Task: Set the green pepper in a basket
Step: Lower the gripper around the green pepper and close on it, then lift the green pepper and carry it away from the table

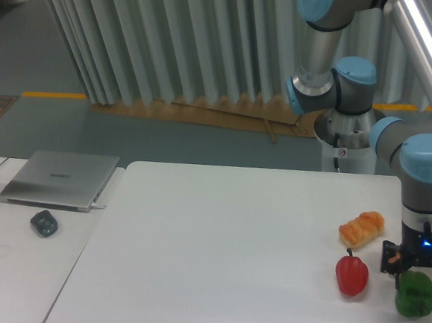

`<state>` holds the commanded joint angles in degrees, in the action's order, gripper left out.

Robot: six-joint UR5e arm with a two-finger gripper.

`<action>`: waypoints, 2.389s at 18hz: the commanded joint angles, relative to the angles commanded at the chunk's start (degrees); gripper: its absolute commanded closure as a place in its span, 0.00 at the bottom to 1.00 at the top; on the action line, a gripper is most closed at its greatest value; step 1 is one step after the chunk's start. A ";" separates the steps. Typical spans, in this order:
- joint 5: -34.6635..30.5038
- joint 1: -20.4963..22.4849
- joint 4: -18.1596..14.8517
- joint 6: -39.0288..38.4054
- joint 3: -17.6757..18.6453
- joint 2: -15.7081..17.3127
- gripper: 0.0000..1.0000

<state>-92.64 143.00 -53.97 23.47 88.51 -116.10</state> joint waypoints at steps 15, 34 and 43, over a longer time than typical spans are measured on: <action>-0.09 1.23 -0.09 6.24 0.17 -1.06 0.00; 0.17 1.23 -0.26 9.31 0.97 -0.18 0.48; 2.72 2.20 -0.88 10.63 1.76 3.59 0.49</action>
<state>-89.92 145.19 -54.84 34.10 90.26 -112.51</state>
